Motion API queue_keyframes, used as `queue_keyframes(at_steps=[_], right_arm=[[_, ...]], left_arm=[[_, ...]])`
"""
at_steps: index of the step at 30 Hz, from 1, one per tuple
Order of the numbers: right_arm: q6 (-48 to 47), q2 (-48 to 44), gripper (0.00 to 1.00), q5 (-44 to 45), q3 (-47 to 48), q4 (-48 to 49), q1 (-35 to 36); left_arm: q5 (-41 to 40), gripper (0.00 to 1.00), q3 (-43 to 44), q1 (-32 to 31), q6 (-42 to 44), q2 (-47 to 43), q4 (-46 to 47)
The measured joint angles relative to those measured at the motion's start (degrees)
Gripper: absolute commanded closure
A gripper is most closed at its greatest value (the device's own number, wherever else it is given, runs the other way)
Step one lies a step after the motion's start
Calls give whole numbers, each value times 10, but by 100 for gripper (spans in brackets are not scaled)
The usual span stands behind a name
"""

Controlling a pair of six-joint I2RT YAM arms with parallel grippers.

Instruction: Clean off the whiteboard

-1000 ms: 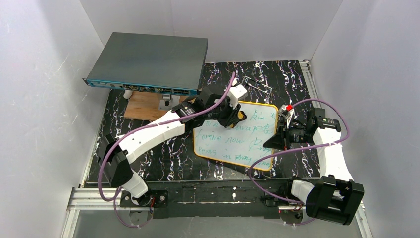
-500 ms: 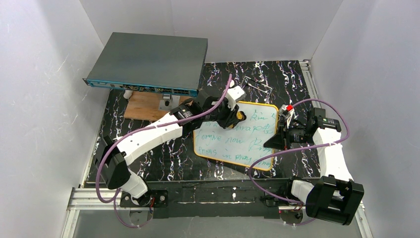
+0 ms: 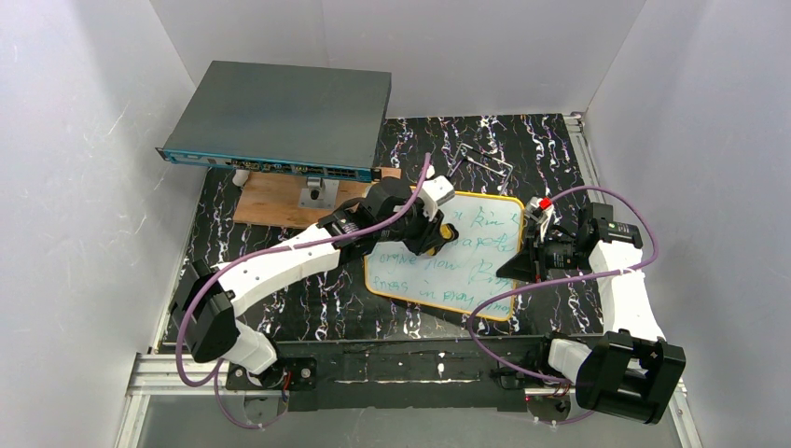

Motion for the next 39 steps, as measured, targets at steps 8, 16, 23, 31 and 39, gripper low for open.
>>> queue_keyframes(at_steps=[8,16,23,31,39], right_arm=[[-1,0,99,0,0,0,0],[2,0,99,0,0,0,0],[3,-1,99,0,0,0,0],[6,-1,99,0,0,0,0],[2,-2,99,0,0,0,0]], left_arm=[[-10,100,22,-3,3,8,-26],[-24,100,108,-7,23,42,-66],[-41,100,152,-7,44,56,-70],[-39,100,142,-6,47,53,-59],[-25,100,76,-2,40,24,-33]])
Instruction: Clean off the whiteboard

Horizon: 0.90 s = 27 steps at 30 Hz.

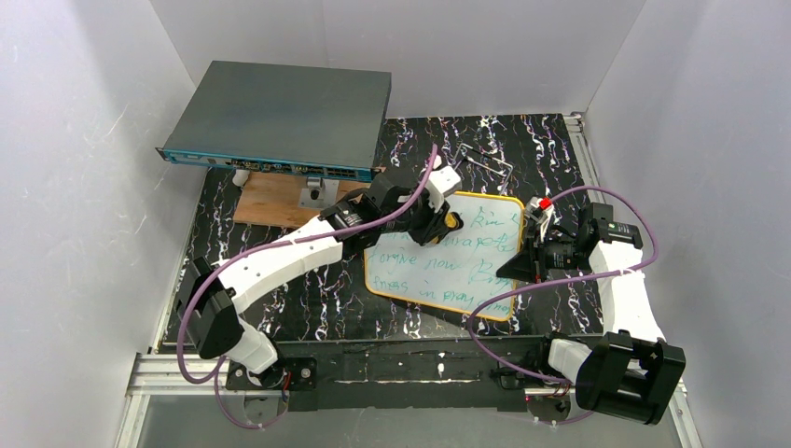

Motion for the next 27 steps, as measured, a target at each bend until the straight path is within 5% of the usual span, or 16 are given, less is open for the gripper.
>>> queue_keyframes(at_steps=[16,27], right_arm=[[-6,0,99,0,0,0,0],[-5,0,99,0,0,0,0]], left_arm=[[13,100,-64,-5,-29,-21,16],[13,100,22,-11,-12,19,-37]])
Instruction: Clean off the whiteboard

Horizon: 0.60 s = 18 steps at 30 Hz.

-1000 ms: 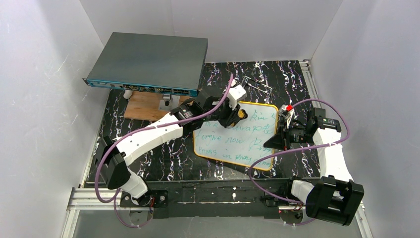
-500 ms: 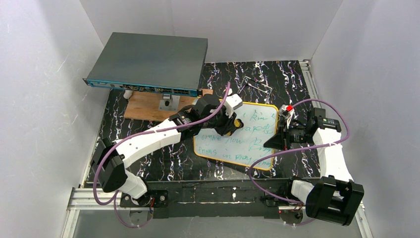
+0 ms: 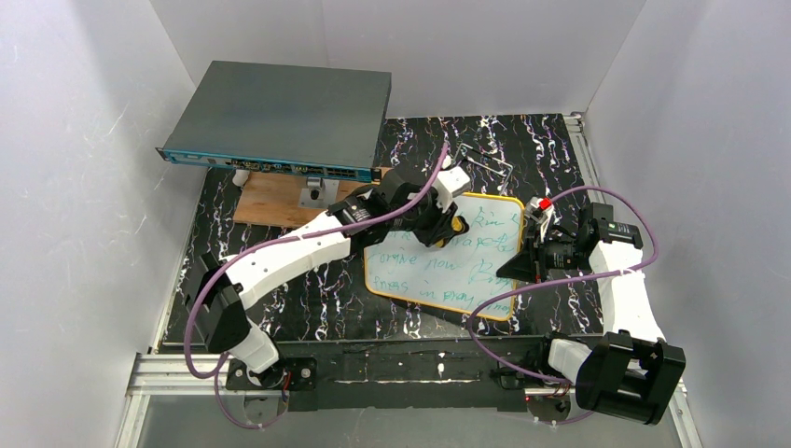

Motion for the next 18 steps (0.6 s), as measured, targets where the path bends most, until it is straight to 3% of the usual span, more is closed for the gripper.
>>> queue_keyframes(at_steps=[9,18], right_arm=[[7,0,99,0,0,0,0],[10,0,99,0,0,0,0]], left_arm=[[-21,100,47,-2,2,19,-14],[-91,100,3,-5,-60,-11,22]])
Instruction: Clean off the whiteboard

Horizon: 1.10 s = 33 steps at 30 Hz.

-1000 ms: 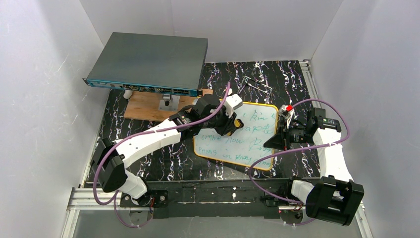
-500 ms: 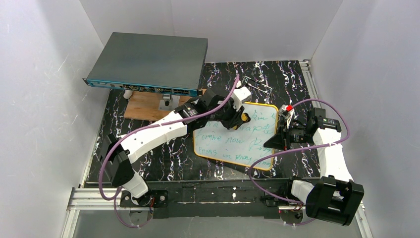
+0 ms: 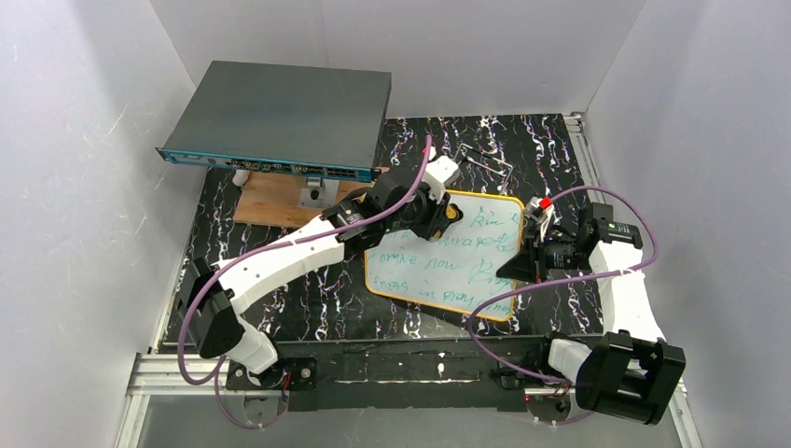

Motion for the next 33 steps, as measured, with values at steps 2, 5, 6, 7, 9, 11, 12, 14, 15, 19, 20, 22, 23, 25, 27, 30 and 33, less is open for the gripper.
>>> queue_keyframes(at_steps=[2,5,6,7,9,11,12,14,15,19,20,22,23,25,27,30,33], right_arm=[[-3,0,99,0,0,0,0],[-7,0,99,-1,0,-1,0],[-7,0,99,-1,0,-1,0],[-8,0,99,-1,0,-1,0],[-12,-1,99,-2,0,-2,0],[-16,-2,99,-2,0,-3,0],[-19,-3,99,-3,0,-3,0],[-22,-3,99,-3,0,-3,1],[-25,-3,99,-3,0,-3,1],[-28,-3,99,-4,0,-3,1],[-28,-3,99,-4,0,-3,1],[-27,-3,99,-4,0,-3,1],[-27,-3,99,-3,0,-3,1],[-25,-3,99,-3,0,-2,1],[-22,-2,99,-2,0,-1,0],[-19,-2,99,-3,0,5,0],[-19,-2,99,-3,0,11,0]], left_arm=[[-22,100,-26,1,-11,-17,13],[-48,100,-69,2,-22,-43,25],[-54,100,-84,3,-25,-51,29],[-58,100,-98,5,-29,-59,32],[-57,100,-122,6,-30,-72,41],[-49,100,-139,7,-27,-82,49],[-43,100,-143,6,-23,-85,53],[-30,100,-144,1,-15,-86,57],[-22,100,-143,-1,-12,-84,59],[10,100,-103,-24,0,-45,62],[17,100,-88,-31,0,-30,64],[28,100,-58,-44,0,-3,69],[31,100,-45,-49,0,8,70],[31,100,-24,-57,-3,24,71],[21,100,-13,-61,-7,31,68],[0,100,-12,-64,-14,32,69],[-15,100,-20,-64,-20,25,74]])
